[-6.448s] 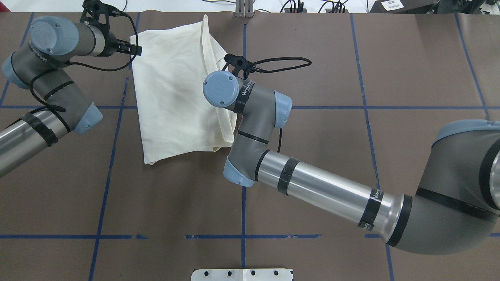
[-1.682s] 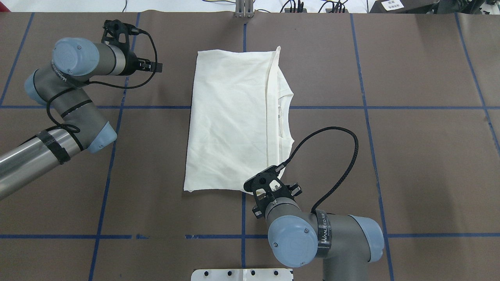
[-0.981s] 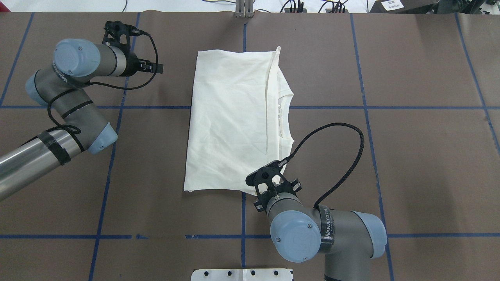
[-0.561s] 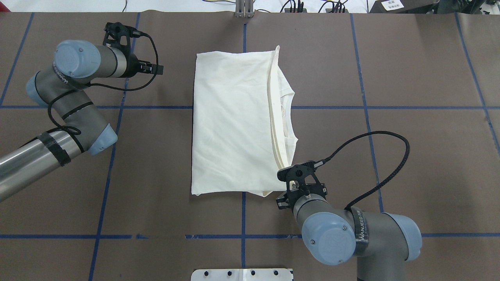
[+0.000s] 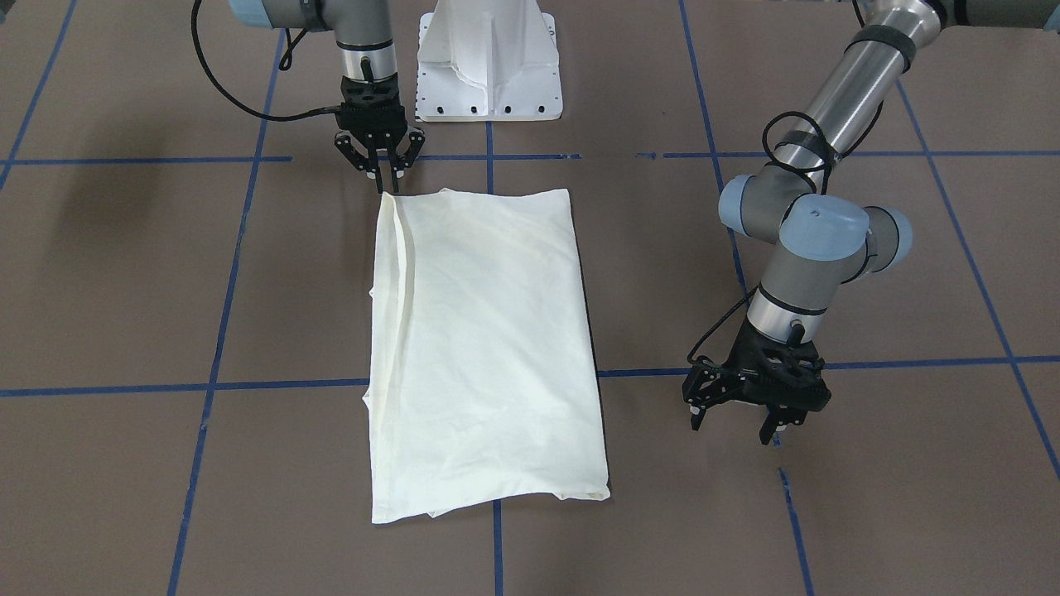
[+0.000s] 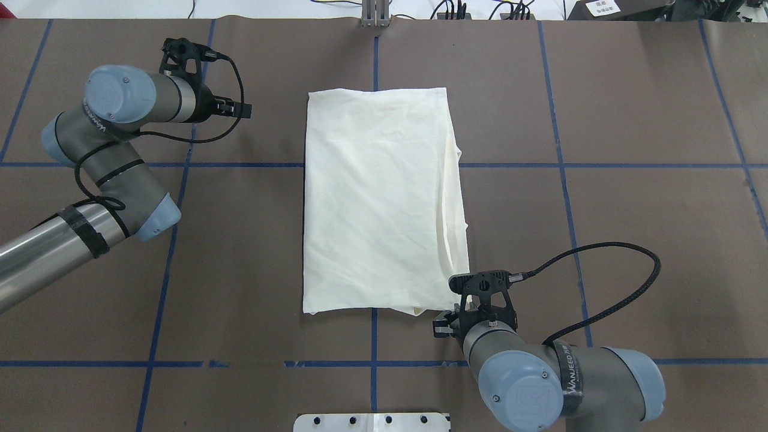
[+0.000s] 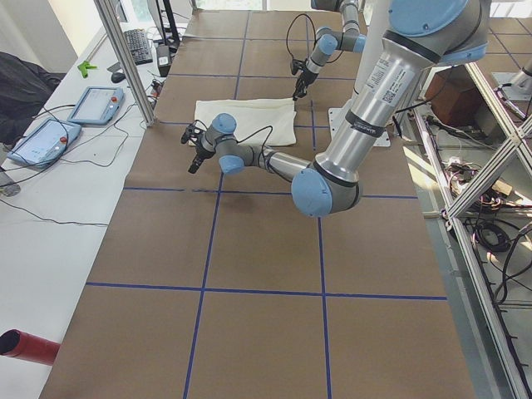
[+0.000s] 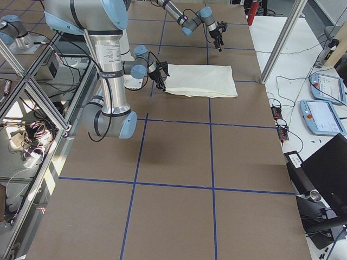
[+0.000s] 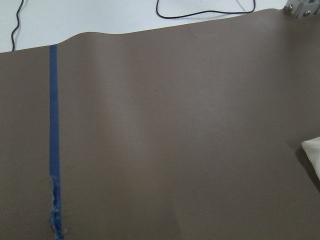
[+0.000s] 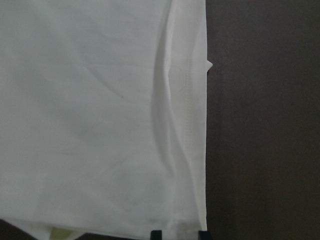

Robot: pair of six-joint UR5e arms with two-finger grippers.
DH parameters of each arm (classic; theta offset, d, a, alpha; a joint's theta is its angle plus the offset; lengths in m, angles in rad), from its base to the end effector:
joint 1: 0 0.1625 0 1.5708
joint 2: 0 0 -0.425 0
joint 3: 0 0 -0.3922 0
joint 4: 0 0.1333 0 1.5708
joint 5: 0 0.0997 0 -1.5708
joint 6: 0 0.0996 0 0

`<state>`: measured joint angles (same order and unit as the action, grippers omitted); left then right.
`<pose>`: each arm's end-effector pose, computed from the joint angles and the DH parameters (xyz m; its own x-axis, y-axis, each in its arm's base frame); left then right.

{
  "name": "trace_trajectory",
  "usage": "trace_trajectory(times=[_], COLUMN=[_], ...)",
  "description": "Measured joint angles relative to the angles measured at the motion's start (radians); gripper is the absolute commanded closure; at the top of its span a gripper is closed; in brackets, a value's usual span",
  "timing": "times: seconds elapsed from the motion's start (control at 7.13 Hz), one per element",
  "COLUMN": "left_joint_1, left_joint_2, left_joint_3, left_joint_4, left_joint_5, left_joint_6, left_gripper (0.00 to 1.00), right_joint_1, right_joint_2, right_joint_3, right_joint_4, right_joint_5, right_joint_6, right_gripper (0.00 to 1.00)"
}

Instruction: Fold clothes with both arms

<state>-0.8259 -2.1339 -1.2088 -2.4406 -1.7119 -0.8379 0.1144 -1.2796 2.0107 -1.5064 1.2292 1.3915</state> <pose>0.4177 -0.6289 0.4033 0.6725 0.2478 -0.6974 0.2614 0.8020 0.5371 -0.5282 -0.2284 0.3022 0.7458 -0.0835 0.6609 -0.2157 0.9084 0.3581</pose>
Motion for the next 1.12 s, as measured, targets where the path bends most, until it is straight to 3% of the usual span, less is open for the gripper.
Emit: trace_trajectory(times=[0.42,0.7,0.98,1.12], left_joint_1=[0.005,0.012,0.036,0.068], left_joint_2=[0.000,0.002,0.047,0.103], left_joint_3=[-0.001,-0.040,-0.156,-0.262], left_joint_4=[0.000,0.003,0.013,0.014], left_joint_5=[0.000,-0.006,-0.067,-0.089], left_joint_6=[-0.005,-0.049,-0.197,-0.309], left_gripper=[0.00,0.00,0.00,0.00], right_joint_1=[0.054,0.098,0.111,0.115], right_joint_2=[0.036,0.052,0.047,0.039], right_joint_3=[0.009,0.007,0.007,0.007], right_joint_4=[0.014,0.141,0.279,0.318], right_joint_5=[0.029,0.080,0.101,0.098], right_joint_6=[-0.054,0.004,0.184,0.276], right_gripper=[0.00,0.00,0.00,0.00])
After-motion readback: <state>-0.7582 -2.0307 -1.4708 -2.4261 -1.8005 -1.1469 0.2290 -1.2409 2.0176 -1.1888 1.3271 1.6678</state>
